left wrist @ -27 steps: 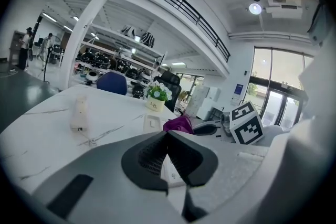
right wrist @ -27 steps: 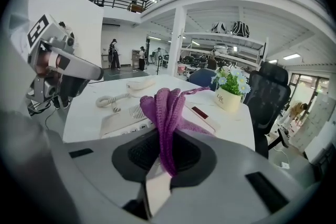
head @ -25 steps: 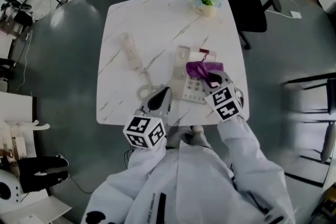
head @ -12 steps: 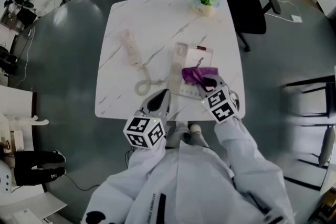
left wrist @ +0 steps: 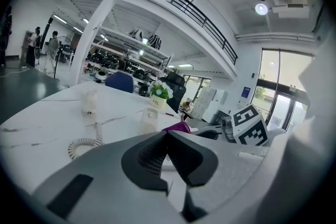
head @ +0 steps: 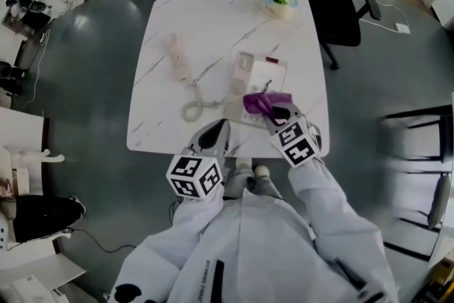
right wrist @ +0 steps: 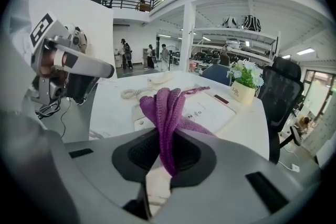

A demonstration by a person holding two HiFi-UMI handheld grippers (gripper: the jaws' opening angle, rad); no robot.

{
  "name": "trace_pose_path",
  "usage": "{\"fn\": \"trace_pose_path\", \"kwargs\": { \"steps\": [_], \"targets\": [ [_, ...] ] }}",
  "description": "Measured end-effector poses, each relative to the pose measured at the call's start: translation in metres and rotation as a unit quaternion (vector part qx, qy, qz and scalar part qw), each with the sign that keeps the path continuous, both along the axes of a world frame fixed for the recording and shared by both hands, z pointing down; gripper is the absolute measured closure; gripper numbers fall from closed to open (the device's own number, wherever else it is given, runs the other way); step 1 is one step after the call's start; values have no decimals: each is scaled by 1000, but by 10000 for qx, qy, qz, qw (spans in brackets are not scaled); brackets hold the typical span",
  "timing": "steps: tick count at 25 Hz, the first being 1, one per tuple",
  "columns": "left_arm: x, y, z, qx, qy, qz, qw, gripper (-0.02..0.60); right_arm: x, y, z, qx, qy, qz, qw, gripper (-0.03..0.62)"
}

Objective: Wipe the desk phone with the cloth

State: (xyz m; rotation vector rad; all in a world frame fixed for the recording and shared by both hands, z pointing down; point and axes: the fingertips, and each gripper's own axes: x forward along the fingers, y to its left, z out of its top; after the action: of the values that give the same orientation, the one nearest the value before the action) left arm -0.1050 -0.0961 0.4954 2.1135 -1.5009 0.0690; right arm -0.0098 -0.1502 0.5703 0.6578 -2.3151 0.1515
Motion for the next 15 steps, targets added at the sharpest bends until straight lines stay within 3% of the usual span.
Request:
{"fn": "trace_pose_path", "kwargs": {
  "steps": [15],
  "targets": [
    [6,17,-1,34,28,-129,9999,584,-1,31,10,-222,-3,-202,9995,553]
  ]
}}
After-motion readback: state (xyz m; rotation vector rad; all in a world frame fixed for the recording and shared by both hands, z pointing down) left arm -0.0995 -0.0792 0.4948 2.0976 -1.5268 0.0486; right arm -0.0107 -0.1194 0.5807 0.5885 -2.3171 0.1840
